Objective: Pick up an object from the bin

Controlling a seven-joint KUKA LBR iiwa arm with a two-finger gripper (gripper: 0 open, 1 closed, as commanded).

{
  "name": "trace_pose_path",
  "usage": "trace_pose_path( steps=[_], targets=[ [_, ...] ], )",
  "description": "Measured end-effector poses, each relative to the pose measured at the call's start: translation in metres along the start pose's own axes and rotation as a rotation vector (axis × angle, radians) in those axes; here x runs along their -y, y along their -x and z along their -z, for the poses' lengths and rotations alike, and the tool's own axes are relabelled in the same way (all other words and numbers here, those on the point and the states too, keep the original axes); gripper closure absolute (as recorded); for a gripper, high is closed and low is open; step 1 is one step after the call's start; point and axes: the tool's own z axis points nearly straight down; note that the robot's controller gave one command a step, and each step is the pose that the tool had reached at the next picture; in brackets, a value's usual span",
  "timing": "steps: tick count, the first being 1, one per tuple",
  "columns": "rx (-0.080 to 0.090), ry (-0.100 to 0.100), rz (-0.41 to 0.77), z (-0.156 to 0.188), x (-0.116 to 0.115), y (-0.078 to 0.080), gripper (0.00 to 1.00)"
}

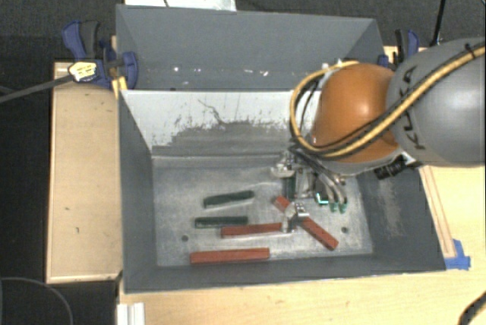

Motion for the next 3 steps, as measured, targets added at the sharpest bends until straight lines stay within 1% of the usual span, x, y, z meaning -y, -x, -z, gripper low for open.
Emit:
trace_pose_path(
  steps=[1, 2, 3],
  targets=[
    [0.008, 0.000, -0.001, 0.004, 0.000, 0.002, 0.00],
    [0.017, 0.002, -0.068, -0.078, 0.004, -0.005, 1.00],
    [0.017, 0.002, -0.069, -0.078, 0.004, -0.005, 1.00]
  ],
)
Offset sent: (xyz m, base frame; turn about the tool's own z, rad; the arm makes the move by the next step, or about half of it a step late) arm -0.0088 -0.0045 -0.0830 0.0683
